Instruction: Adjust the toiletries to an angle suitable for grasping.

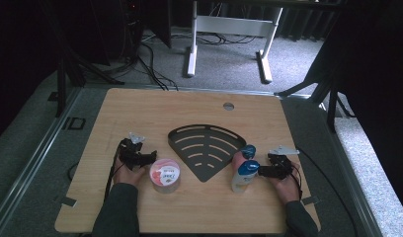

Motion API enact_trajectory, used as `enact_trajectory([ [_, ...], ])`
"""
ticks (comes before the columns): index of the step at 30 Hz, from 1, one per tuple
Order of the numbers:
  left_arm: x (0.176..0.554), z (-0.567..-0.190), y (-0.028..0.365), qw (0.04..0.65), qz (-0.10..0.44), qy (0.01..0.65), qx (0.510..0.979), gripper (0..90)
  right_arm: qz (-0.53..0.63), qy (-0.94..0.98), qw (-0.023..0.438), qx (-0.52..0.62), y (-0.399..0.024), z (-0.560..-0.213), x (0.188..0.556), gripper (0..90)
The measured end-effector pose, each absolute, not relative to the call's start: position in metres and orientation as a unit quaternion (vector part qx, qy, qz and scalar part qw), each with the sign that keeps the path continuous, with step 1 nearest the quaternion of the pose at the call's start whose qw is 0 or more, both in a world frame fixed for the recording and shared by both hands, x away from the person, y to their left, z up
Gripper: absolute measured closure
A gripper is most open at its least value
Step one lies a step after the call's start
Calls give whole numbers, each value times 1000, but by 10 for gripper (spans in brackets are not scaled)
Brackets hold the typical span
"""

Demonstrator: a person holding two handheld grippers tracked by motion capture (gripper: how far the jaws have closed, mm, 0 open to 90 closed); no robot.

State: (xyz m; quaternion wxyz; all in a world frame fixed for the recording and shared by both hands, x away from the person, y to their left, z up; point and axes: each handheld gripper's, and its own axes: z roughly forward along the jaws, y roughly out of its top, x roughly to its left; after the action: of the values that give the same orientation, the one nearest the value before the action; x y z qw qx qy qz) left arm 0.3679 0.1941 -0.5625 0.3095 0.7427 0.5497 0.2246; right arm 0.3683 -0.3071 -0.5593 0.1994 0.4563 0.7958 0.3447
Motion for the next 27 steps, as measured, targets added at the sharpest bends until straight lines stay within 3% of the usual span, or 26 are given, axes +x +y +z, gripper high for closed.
enact_trajectory([
  [12,361,-560,195,311,222,547,745,309,341,788,205,470,-305,-559,366,223],
  [15,360,-560,194,313,225,549,742,321,333,781,213,484,-302,-556,363,362],
  [21,359,-561,194,315,228,550,739,321,309,798,234,460,-298,-549,351,496],
  [27,358,-562,192,316,230,547,740,285,326,804,211,451,-308,-540,337,654],
])
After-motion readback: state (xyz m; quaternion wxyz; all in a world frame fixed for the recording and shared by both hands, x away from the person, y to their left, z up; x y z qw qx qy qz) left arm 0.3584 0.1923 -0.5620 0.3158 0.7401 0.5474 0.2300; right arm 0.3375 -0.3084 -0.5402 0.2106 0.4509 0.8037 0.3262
